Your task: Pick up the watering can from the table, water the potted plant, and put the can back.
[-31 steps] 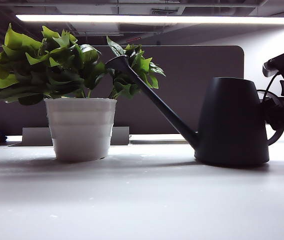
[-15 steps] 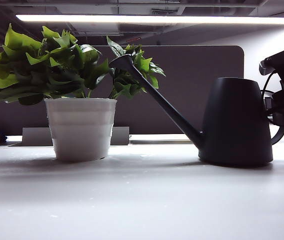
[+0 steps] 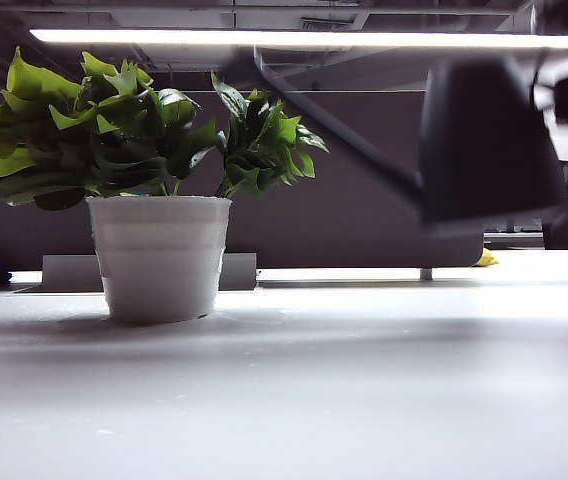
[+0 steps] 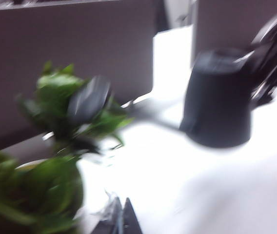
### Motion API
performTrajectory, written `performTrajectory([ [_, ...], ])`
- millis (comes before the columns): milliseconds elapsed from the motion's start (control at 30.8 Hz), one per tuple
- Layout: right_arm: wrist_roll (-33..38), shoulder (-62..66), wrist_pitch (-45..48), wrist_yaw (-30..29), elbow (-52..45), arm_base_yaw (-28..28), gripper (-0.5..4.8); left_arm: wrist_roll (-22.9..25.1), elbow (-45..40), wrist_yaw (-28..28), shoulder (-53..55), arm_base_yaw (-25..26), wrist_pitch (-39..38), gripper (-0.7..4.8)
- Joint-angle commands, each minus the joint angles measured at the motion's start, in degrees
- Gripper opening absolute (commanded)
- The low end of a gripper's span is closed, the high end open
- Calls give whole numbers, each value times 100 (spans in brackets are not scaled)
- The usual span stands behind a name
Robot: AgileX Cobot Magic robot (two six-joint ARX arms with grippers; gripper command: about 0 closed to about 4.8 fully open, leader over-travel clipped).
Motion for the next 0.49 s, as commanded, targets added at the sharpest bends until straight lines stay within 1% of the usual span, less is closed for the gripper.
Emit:
performTrajectory([
  [32, 358, -160, 4, -258, 883, 24, -2, 544, 492, -542, 57, 42, -739, -6],
  [97, 240, -116, -293, -214, 1360, 76, -3, 555, 702, -590, 90, 105, -835, -6],
  [162, -164, 11, -581, 46, 1891, 245, -3, 557, 826, -684, 131, 227, -844, -6],
  [259, -533, 319, -953, -33, 2634, 398, -3, 533, 984, -726, 264, 520, -981, -6],
  [324, -623, 542, -1150, -85, 3067, 466, -3, 424, 1088, -717, 415, 750, -1209, -6],
  [389, -922, 748, -1226, 2, 3388, 599, -3, 299, 1224, -697, 579, 1016, -1561, -6],
  [486, -1307, 1038, -1493, 164, 3812, 745, -3, 289, 1421, -396, 839, 1429, -2011, -6],
])
